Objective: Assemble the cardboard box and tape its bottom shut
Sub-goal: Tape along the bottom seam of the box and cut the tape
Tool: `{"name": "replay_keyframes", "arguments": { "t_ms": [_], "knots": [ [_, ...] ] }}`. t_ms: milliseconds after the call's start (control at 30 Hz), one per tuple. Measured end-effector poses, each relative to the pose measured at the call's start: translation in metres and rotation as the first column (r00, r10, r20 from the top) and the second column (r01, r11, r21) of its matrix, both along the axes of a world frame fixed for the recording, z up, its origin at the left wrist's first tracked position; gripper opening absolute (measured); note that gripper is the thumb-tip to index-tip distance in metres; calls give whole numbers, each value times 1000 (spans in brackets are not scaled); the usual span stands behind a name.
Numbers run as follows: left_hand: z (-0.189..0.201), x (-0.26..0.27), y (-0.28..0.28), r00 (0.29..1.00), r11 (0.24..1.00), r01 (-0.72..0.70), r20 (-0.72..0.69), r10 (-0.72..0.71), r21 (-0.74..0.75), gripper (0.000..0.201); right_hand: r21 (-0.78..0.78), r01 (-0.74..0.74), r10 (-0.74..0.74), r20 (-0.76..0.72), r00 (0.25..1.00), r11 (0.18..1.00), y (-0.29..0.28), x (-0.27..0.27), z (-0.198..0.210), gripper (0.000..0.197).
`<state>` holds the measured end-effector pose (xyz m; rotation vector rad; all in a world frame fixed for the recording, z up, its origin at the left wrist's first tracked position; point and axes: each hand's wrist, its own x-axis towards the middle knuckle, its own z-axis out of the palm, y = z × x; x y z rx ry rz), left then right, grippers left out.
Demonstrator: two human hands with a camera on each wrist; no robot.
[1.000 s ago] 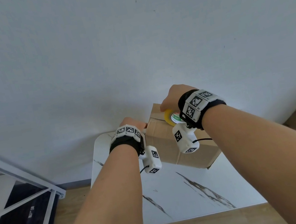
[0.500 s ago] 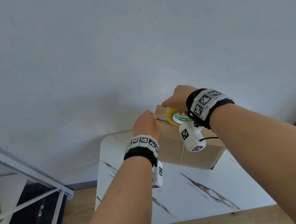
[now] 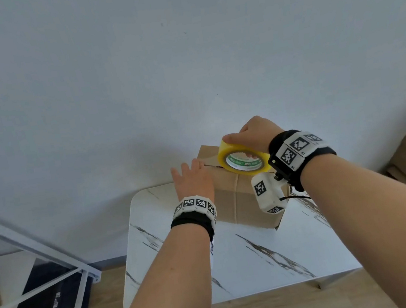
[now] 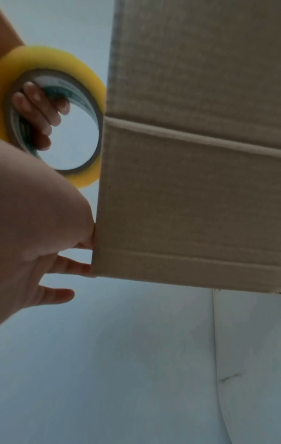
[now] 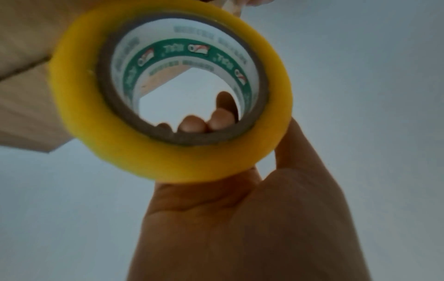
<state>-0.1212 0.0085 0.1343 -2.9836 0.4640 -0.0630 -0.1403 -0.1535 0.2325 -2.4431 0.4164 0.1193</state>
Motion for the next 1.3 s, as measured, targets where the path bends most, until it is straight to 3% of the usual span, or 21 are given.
{"name": "replay_keyframes", "arguments": {
  "t_ms": [167,267,400,500,633,800,933,1033,1300],
  "knots": [
    [2,0,-4,999,1000,-28,-43,28,2,60,-265,27,-59,-112,992,964,-24,-15,6,38],
    [3,-3,-13,997,999,-37,-74,35,-24,60,-320,15,-55,-116,992,947,-24,-18,3,34],
    [4,-6,-21,992,989,-60,-114,45,-132,63,-316,8,-48,-118,992,949,-24,-18,4,32],
    [3,-12,-27,996,960,18,-77,-42,-281,61,-316,6,-46,-119,992,949,-26,-18,5,32],
    [-1,-11,-28,977,940,11,-198,-83,-340,63,-289,-24,-10,-116,993,957,-30,-18,3,39],
    [-3,-3,-27,970,936,-45,-239,-42,-350,65,-97,17,-29,-121,992,995,-44,-26,2,54],
    [-3,-2,-28,964,943,-73,-267,-18,-325,69,76,67,-58,-110,992,995,-56,-34,4,47],
    [-5,-3,-29,964,946,-85,-265,-2,-314,71,50,27,-21,-119,993,998,-58,-34,7,47],
    [-8,-2,-33,959,947,-115,-282,27,-299,73,-220,22,-51,-127,991,975,-68,-48,9,39]
  ]
}}
